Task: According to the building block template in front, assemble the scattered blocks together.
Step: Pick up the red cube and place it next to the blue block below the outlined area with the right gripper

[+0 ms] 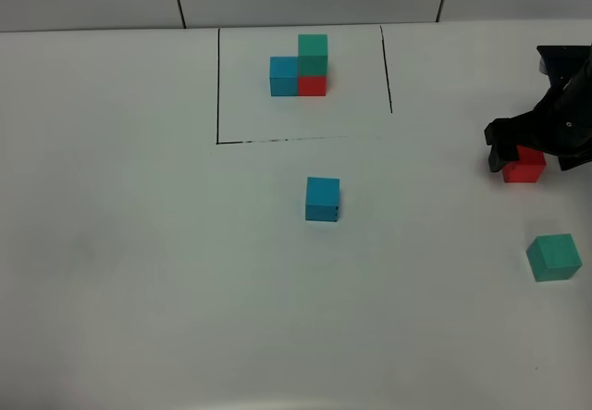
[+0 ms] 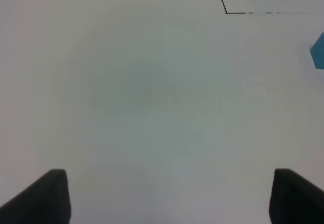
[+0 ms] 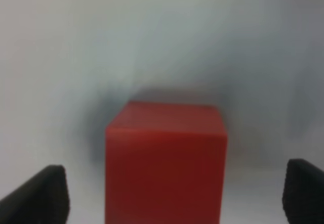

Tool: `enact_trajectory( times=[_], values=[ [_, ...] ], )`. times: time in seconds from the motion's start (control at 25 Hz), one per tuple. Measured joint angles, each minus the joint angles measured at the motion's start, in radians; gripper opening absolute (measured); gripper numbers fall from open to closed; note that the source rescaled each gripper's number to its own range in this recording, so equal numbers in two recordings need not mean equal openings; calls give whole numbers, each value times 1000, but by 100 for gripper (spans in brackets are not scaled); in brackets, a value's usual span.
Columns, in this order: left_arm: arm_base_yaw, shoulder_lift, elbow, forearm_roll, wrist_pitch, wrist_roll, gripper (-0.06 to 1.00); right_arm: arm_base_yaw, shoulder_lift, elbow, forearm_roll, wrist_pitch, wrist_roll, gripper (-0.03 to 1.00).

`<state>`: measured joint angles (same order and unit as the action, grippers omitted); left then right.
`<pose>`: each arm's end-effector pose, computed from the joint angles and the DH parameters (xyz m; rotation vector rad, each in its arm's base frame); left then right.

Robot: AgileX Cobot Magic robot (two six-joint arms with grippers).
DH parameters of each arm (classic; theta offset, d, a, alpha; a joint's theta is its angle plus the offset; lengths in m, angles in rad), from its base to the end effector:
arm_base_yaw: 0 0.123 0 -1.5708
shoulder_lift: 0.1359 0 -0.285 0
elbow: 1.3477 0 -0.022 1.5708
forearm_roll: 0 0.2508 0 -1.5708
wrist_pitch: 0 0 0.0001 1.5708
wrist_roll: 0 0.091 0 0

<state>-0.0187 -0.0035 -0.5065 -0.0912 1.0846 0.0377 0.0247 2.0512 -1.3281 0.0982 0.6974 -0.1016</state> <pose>-0.0075 -0.0072 0.2774 0.0640 2.0552 -0.0976 0.4008 0.0156 0.1361 -0.0849 2.8991 0.0911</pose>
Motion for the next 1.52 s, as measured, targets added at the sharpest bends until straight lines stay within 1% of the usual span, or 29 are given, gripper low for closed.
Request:
enact_trajectory(
  times=[0.16, 0.28, 0.44, 0.48, 0.56, 0.6, 0.64, 0.68, 0.8, 0.88, 0.96, 1.04, 1.16, 1.4, 1.52],
  values=[
    [0, 0, 0, 0, 0, 0, 89, 0, 2, 0, -4, -1, 0, 69],
    [0, 0, 0, 0, 0, 0, 89, 0, 11, 0, -6, -4, 0, 62],
    [0, 0, 0, 0, 0, 0, 89, 0, 20, 0, -6, -16, 0, 49],
    [0, 0, 0, 0, 0, 0, 89, 0, 20, 0, -6, -19, 0, 44],
    [0, 0, 0, 0, 0, 0, 89, 0, 20, 0, -6, -20, 4, 31],
    [0, 0, 0, 0, 0, 0, 89, 0, 20, 0, -5, -19, 7, 20],
    [0, 0, 0, 0, 0, 0, 89, 0, 20, 0, -4, -19, 7, 8],
    [0, 0, 0, 0, 0, 0, 89, 0, 20, -1, -4, -18, 7, 1],
    [0, 0, 0, 0, 0, 0, 89, 0, 20, -5, -4, -10, -6, 2],
    [0, 0, 0, 0, 0, 0, 89, 6, 21, -32, -7, 30, -40, 2],
    [0, 0, 0, 0, 0, 0, 89, 28, 21, -75, -19, 90, -104, 2],
    [0, 0, 0, 0, 0, 0, 89, 74, 12, -115, -46, 144, -192, 2],
    [0, 0, 0, 0, 0, 0, 89, 164, 4, -131, -98, 201, -324, 2],
    [0, 0, 0, 0, 0, 0, 89, 288, 4, -131, -117, 274, -472, 2],
    [0, 0, 0, 0, 0, 0, 89, 353, 4, -131, -121, 285, -544, 2]
  ],
)
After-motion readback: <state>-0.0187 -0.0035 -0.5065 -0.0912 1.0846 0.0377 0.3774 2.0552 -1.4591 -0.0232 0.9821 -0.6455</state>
